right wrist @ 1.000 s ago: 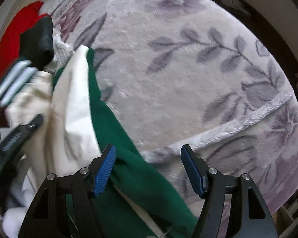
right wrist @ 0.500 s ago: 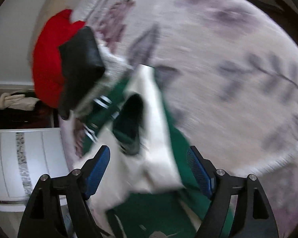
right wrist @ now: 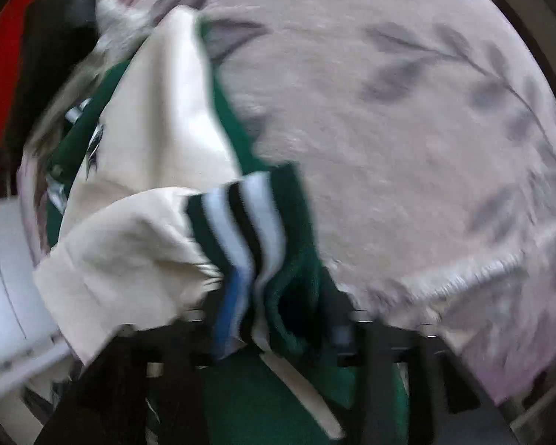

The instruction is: Fold large clothes

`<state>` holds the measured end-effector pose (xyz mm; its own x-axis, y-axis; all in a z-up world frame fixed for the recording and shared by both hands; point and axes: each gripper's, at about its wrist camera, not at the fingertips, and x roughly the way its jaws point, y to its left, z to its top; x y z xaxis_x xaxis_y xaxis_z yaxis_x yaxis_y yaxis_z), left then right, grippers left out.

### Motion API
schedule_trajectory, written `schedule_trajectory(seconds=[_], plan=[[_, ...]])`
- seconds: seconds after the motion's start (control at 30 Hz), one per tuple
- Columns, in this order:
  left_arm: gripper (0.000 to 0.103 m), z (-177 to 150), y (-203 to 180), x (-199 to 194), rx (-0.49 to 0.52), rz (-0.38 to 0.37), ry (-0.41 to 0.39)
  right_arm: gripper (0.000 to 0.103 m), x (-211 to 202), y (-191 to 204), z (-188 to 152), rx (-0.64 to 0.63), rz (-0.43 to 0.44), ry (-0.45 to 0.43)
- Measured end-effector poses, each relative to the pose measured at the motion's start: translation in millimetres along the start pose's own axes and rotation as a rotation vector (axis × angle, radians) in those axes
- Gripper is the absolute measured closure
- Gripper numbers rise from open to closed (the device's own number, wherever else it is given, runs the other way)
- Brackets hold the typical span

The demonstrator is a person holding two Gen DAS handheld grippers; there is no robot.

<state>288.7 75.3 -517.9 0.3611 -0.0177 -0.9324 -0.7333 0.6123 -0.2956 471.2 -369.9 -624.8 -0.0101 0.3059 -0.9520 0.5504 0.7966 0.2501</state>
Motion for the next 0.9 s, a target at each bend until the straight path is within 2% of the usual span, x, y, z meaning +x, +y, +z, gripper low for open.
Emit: schedule_trajectory(seconds=[0.1,0.17,0.2,0.3,0.37,0.43,0.47,0.53,0.63,0.67,0.7,0.77,0.83,0.87,0.9], plan=[[0.021,16,15,-5,-0.034,-0.022,-0.01,0.049,-54,22,-15,-0.012,-0.04,-0.152],[0.021,26,21,3,-0.046,-0.018,-0.008,0.043,-84,60,-30,-0.098,-0.04,-0.248],[0.021,33,25,8,-0.053,-0.014,-0.006,0.043,-90,88,-37,-0.16,-0.007,-0.266],[0.021,51,28,35,-0.041,0.013,0.002,0.043,-61,192,-45,-0.389,0.107,-0.156],[0.021,61,33,51,-0.033,-0.002,0.018,0.043,-22,267,-49,-0.546,0.185,-0.063],[0.02,72,34,66,-0.018,-0.008,0.024,0.041,29,340,-57,-0.709,0.223,0.015],[0.019,77,33,70,-0.009,-0.01,0.026,0.039,54,372,-63,-0.778,0.232,0.064],[0.019,85,32,74,0.005,-0.019,0.028,0.039,98,421,-68,-0.891,0.193,0.126],[0.019,90,31,71,0.023,-0.014,0.023,0.04,147,459,-75,-0.995,0.137,0.279],[0.019,93,32,69,0.019,-0.02,0.021,0.066,156,466,-80,-1.024,0.132,0.318],[0.019,95,32,64,0.006,-0.036,0.013,0.1,156,471,-85,-1.074,0.115,0.303],[0.019,100,28,58,0.0,-0.066,-0.002,0.1,149,467,-81,-1.039,0.11,0.243],[0.019,104,15,55,0.034,-0.051,-0.026,0.101,132,471,-67,-0.999,0.126,0.112],[0.019,106,7,56,0.066,-0.035,-0.035,0.103,131,471,-62,-0.991,0.12,0.078],[0.019,108,-2,57,0.098,-0.014,-0.038,0.103,138,469,-55,-0.966,0.091,0.085]])
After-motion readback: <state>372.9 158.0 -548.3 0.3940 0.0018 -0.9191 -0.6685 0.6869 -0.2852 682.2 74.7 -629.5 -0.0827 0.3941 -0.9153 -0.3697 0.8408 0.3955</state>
